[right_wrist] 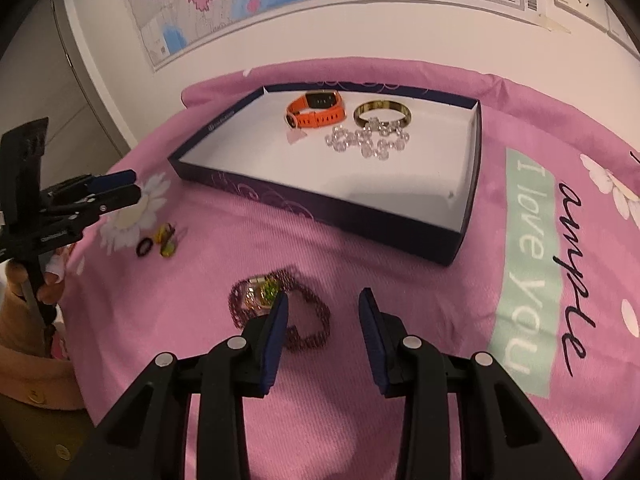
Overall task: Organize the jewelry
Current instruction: 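Withdraw both tools from the box toward the remaining jewelry, then grasp the purple beaded bracelet with the right tool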
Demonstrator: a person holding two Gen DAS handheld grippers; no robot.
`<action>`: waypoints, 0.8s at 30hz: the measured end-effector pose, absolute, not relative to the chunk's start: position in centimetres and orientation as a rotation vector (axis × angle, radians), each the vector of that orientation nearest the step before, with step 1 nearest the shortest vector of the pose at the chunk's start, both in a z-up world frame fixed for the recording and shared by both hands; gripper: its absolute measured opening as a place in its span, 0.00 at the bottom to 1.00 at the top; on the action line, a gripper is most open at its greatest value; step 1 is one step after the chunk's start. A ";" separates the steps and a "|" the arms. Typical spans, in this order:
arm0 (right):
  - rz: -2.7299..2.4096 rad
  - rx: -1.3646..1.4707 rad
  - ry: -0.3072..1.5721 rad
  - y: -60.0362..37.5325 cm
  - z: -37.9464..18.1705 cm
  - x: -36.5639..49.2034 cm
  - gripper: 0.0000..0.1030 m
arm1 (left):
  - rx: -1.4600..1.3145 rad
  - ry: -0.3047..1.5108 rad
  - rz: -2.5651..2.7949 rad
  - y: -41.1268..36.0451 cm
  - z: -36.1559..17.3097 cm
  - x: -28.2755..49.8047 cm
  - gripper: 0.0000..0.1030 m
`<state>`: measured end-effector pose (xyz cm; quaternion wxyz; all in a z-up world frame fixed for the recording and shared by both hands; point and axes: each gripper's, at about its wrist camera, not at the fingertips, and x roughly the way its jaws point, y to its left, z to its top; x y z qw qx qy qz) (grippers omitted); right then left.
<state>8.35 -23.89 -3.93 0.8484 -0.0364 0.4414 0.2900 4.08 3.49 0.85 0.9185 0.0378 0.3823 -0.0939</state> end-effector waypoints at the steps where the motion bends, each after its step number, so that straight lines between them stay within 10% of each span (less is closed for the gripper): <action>1: 0.609 -0.076 0.927 -23.9 -4.0 8.3 0.34 | 0.081 0.788 -0.194 3.4 0.7 3.8 0.54; 14: 0.561 -0.163 0.901 -22.9 -4.0 7.4 0.03 | 0.075 0.834 -0.229 2.9 -1.0 2.5 0.54; 24: 0.644 -0.065 0.836 -22.2 -1.6 6.7 0.02 | 0.105 0.868 -0.278 2.2 -1.8 2.0 0.51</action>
